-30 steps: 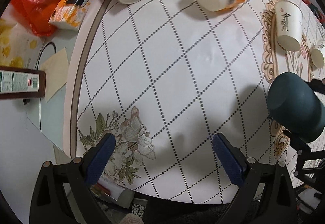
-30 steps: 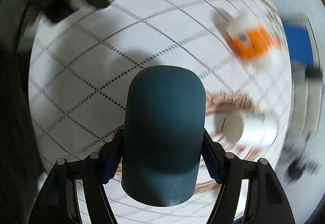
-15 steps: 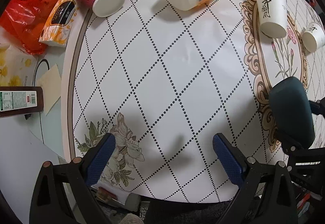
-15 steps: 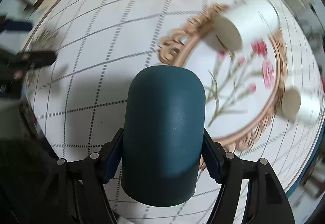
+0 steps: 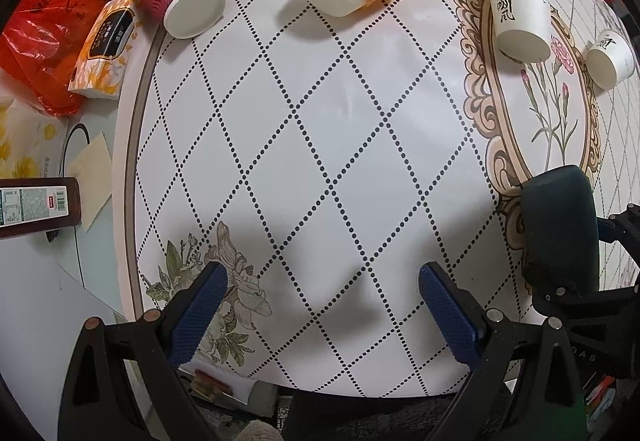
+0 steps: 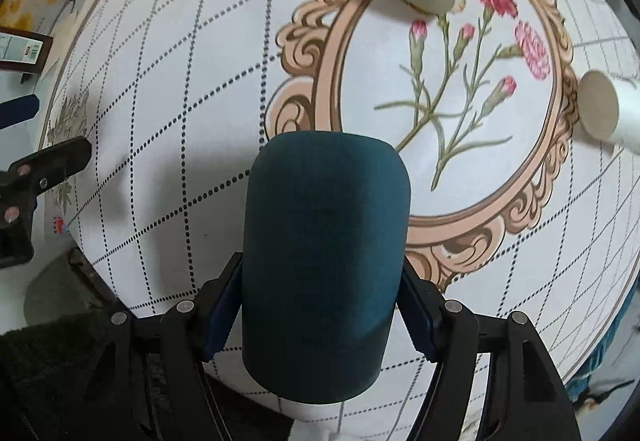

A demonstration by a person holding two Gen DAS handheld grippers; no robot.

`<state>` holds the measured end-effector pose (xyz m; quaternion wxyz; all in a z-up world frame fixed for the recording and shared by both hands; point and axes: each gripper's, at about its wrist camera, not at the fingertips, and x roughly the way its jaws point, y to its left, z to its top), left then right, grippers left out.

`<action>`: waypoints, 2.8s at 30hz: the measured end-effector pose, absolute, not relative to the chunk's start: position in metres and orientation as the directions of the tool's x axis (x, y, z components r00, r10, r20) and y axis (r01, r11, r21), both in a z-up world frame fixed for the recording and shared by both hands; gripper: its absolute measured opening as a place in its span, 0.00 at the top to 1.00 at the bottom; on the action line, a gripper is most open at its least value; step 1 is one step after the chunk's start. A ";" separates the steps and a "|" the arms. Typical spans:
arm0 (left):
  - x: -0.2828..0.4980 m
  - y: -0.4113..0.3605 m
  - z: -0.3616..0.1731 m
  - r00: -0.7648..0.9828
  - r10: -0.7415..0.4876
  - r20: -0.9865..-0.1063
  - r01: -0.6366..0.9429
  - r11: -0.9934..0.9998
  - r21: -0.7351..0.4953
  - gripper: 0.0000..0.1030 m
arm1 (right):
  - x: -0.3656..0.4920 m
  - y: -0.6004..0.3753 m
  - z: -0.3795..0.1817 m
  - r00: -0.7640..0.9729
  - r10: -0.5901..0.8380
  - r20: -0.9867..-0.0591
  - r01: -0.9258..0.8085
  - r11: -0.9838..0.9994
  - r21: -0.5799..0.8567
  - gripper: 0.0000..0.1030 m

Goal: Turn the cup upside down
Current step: 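Carry the mug with the right gripper and lower it upside down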

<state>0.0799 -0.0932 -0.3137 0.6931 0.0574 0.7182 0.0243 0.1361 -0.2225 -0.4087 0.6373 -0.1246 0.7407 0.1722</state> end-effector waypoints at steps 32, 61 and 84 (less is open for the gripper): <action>0.071 -0.075 -0.348 -0.097 0.018 -0.995 0.024 1.000 0.015 0.05 | 0.188 -0.196 -0.408 -0.223 0.036 -0.974 -0.336 0.935 0.112 0.32; 0.080 -0.083 -0.355 -0.087 0.035 -0.996 0.054 0.998 0.030 0.05 | 0.175 -0.242 -0.312 0.474 0.211 -0.855 -0.250 0.963 0.099 0.32; 0.077 -0.087 -0.347 -0.049 0.052 -0.997 0.025 0.998 0.051 0.05 | 0.138 -0.253 -0.314 0.435 0.214 -0.875 -0.294 0.952 0.086 0.30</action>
